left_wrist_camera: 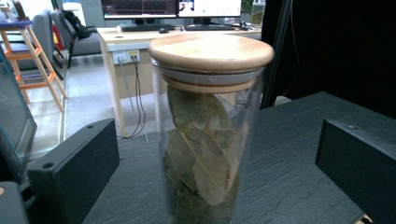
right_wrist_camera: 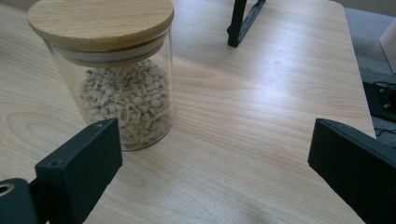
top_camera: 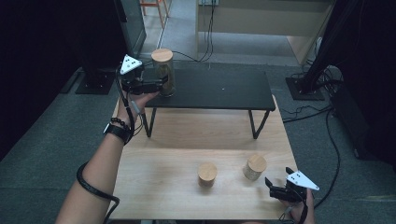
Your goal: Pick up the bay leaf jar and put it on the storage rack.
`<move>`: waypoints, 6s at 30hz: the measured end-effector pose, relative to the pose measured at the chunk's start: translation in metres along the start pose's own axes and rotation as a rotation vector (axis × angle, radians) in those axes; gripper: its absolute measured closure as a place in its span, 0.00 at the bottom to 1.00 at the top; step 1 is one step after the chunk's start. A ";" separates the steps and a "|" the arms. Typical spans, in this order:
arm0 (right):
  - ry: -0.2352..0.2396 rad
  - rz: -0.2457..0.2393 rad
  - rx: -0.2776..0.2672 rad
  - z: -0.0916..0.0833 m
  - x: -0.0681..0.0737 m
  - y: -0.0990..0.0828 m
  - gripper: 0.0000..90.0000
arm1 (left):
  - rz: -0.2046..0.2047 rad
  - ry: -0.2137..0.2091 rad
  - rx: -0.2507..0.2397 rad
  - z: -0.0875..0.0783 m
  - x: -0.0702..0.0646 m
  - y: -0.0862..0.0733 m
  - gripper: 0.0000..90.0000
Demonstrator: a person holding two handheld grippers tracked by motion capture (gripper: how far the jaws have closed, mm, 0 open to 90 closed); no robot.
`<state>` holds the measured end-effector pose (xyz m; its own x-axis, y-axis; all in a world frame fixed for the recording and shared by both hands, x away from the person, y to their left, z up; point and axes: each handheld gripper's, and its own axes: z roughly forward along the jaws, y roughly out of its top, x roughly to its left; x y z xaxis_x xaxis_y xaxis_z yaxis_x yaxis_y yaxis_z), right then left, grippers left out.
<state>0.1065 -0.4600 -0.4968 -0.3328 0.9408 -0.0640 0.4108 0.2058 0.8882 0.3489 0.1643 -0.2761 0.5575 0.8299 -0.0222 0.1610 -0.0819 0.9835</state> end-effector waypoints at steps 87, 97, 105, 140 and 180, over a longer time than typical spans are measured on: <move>-0.016 -0.019 0.007 0.000 0.005 0.001 0.03 | -0.024 -0.076 -0.060 -0.079 -0.025 -0.110 0.00; -0.017 -0.024 -0.001 -0.001 0.006 -0.001 0.03 | -0.042 -0.068 -0.060 -0.086 -0.023 -0.137 0.00; -0.020 -0.025 0.005 0.000 0.007 0.000 0.03 | -0.038 -0.052 -0.026 -0.089 -0.025 -0.167 0.00; -0.016 -0.017 0.012 0.001 0.005 0.002 0.03 | -0.098 -0.054 0.007 -0.090 -0.022 -0.240 0.00; -0.006 -0.028 0.018 0.002 0.004 0.003 0.03 | -0.108 -0.034 0.075 -0.093 -0.019 -0.261 0.00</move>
<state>0.1078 -0.4548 -0.4950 -0.3392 0.9362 -0.0918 0.4169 0.2370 0.8775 0.2210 0.2214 -0.5161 0.5610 0.8168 -0.1345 0.2809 -0.0350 0.9591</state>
